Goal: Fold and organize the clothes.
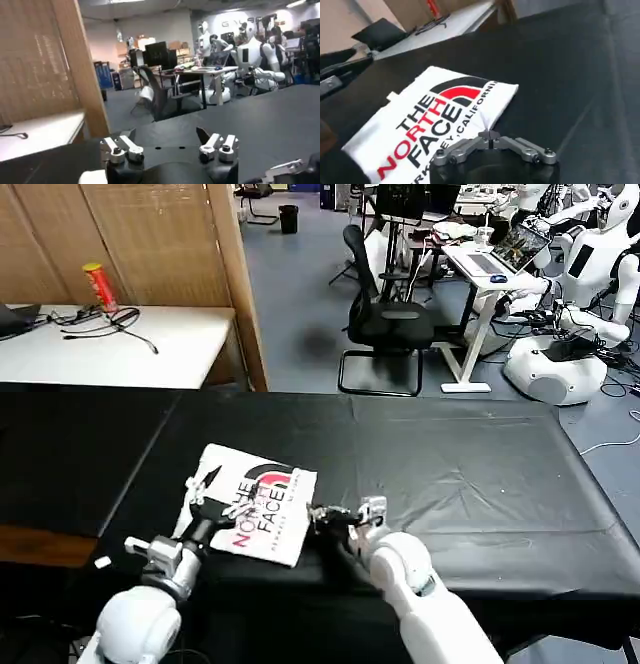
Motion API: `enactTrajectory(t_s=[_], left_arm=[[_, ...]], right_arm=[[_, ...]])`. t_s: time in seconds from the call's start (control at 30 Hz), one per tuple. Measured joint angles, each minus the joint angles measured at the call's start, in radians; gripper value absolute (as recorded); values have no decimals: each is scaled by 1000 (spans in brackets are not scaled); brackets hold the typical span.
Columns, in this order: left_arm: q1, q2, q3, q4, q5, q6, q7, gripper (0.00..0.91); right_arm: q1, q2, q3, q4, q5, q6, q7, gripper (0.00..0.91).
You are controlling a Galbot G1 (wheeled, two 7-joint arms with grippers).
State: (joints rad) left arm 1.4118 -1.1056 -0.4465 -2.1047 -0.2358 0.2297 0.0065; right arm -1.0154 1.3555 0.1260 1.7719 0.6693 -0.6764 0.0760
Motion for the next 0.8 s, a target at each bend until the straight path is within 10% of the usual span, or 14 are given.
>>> enactTrajectory(t_s=[0.3, 0.33, 0.37, 0.8], left_arm=[[4, -13, -10, 35, -1, -12, -1, 878], [4, -14, -10, 38, -1, -14, -2, 878], [4, -15, -10, 41, -1, -14, -2, 878], [6, -26, -13, 80, -47, -77, -58, 878]], right_arm=[[-51, -127, 124, 89, -70, -60, 23, 0], [-55, -140, 136, 97, -89, -60, 22, 195], [-58, -151, 147, 105, -105, -60, 20, 878], [-155, -262, 223, 248, -229, -47, -35, 878]])
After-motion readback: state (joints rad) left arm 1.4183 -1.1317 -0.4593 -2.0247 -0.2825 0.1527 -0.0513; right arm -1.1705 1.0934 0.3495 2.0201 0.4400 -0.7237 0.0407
